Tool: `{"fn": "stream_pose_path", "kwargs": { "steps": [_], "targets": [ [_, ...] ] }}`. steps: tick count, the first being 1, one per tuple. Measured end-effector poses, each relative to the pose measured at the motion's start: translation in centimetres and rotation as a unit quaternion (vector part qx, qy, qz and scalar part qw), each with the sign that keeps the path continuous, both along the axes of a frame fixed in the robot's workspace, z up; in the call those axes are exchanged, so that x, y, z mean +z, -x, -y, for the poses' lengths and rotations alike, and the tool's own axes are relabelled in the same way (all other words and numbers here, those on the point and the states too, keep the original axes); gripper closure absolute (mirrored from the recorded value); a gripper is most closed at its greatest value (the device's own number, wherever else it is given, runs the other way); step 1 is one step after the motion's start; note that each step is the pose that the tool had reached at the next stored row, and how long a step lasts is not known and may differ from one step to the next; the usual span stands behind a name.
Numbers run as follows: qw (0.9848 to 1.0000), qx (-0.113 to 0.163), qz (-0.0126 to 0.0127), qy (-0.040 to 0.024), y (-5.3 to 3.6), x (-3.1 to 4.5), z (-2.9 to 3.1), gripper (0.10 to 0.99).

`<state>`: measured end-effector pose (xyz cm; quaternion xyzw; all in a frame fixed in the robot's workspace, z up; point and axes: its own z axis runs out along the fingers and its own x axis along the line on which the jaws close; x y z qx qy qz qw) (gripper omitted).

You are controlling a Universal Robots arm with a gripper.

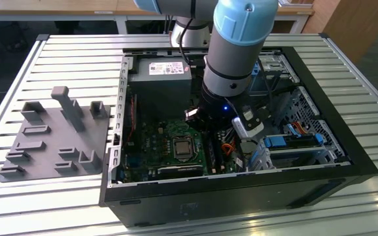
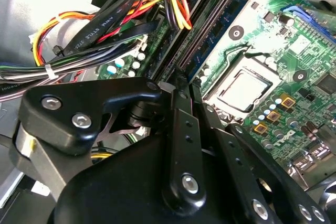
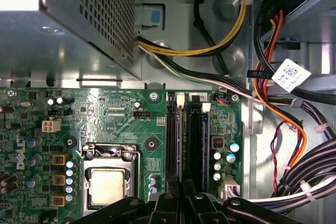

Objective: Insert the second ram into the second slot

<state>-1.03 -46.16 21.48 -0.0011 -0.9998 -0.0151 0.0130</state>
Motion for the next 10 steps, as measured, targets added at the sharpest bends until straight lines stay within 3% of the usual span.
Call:
{"fn": "stream_pose_path", "kwargs": {
  "steps": [10],
  "targets": [
    [1.0000, 0.000, -0.0012, 0.0000, 0.00, -0.20, 0.01, 0.949]
  ]
}}
